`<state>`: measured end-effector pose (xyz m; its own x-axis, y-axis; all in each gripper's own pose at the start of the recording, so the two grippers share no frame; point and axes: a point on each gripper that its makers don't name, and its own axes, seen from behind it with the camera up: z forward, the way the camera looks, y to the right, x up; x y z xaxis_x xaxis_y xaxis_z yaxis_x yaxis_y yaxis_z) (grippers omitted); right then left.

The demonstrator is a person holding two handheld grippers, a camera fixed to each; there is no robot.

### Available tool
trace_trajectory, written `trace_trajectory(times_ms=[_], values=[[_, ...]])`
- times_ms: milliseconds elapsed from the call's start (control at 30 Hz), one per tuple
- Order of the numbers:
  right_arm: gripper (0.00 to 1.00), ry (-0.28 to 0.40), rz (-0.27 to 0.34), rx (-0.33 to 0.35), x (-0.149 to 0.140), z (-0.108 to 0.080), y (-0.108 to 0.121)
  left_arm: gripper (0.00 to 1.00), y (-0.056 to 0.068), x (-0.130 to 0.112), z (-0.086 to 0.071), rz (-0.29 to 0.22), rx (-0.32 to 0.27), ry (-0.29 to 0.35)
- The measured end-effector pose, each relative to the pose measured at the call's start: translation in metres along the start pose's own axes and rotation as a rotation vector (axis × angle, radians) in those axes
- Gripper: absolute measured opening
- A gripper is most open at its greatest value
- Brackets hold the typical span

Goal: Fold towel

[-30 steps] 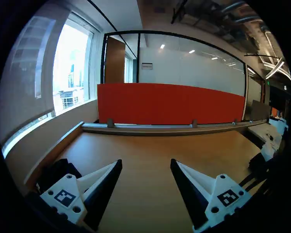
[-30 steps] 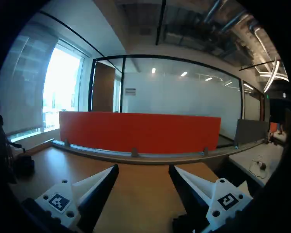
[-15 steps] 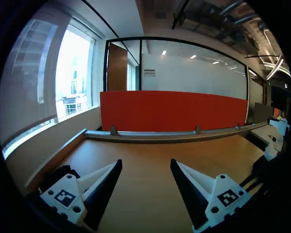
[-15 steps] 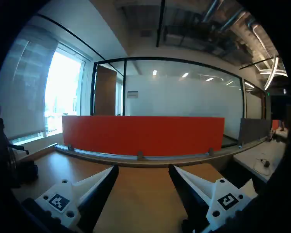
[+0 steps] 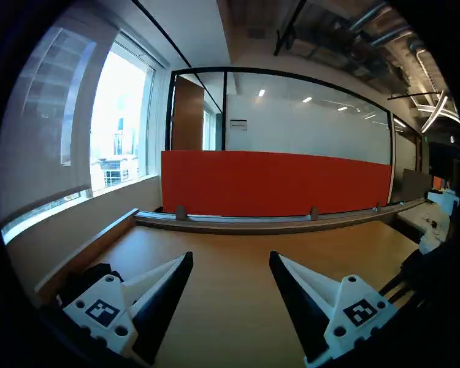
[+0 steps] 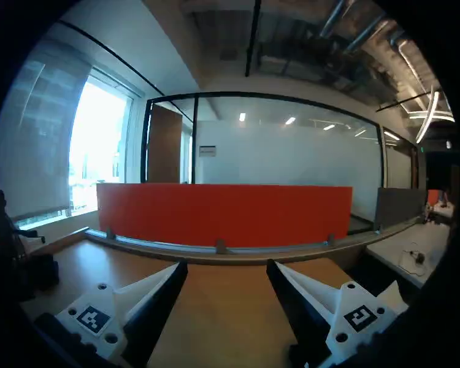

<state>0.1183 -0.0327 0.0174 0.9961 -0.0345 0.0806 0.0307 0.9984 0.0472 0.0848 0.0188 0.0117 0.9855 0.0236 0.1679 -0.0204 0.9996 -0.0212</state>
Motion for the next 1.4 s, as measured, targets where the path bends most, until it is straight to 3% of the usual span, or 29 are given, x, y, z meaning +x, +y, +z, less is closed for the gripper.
trace_trajectory(times_ms=[700,1400], values=[[1.0,0.013,-0.011,0.029,-0.018,-0.007,-0.018,0.92,0.001,-0.061,0.007,0.031,0.006,0.054],[1.0,0.02,-0.038,0.03,-0.045,0.003,-0.028,0.92,-0.016,-0.116,0.016,0.038,0.027,0.109]])
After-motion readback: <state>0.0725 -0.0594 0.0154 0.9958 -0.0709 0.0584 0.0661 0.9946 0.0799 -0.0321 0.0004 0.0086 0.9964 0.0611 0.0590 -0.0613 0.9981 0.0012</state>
